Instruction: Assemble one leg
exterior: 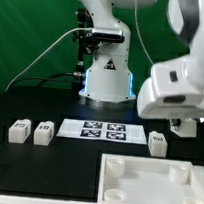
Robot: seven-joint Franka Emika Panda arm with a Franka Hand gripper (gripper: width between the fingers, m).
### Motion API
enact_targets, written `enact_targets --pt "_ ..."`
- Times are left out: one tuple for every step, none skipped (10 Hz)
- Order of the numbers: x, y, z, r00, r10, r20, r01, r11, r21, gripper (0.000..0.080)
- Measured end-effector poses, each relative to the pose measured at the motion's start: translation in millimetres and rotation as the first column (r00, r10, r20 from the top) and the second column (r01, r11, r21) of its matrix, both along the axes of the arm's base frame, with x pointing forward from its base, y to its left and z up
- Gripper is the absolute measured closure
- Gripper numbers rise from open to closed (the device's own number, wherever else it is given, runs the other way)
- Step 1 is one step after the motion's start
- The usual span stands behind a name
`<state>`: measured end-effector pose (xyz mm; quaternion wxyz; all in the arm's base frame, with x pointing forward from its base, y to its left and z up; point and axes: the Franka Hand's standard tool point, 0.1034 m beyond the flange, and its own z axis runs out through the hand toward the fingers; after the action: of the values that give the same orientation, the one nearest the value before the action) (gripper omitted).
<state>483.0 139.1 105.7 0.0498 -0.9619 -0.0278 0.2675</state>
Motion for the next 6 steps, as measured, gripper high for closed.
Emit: enact_targets --pt "6.8 -0.5 21.0 0.993 -0.071 0.089 0.068 0.997 0.041 0.0507" --pt "2.0 1.2 29.0 0.987 -0.116 0.113 0.111 0.993 0.042 0.0507" --pt "10.3 2.1 24.6 0.969 -0.123 0.214 0.114 0.992 0.051 0.0507" --pt "14.6 1.9 24.6 0.934 -0.134 0.330 0.121 0.991 0.058 0.0507" --pt "13.8 1.2 25.5 0.898 -0.139 0.418 0.123 0.990 0.063 0.0507" --pt "18.6 -0.2 26.3 0.864 -0.135 0.486 0.118 0.991 0.065 0.0507"
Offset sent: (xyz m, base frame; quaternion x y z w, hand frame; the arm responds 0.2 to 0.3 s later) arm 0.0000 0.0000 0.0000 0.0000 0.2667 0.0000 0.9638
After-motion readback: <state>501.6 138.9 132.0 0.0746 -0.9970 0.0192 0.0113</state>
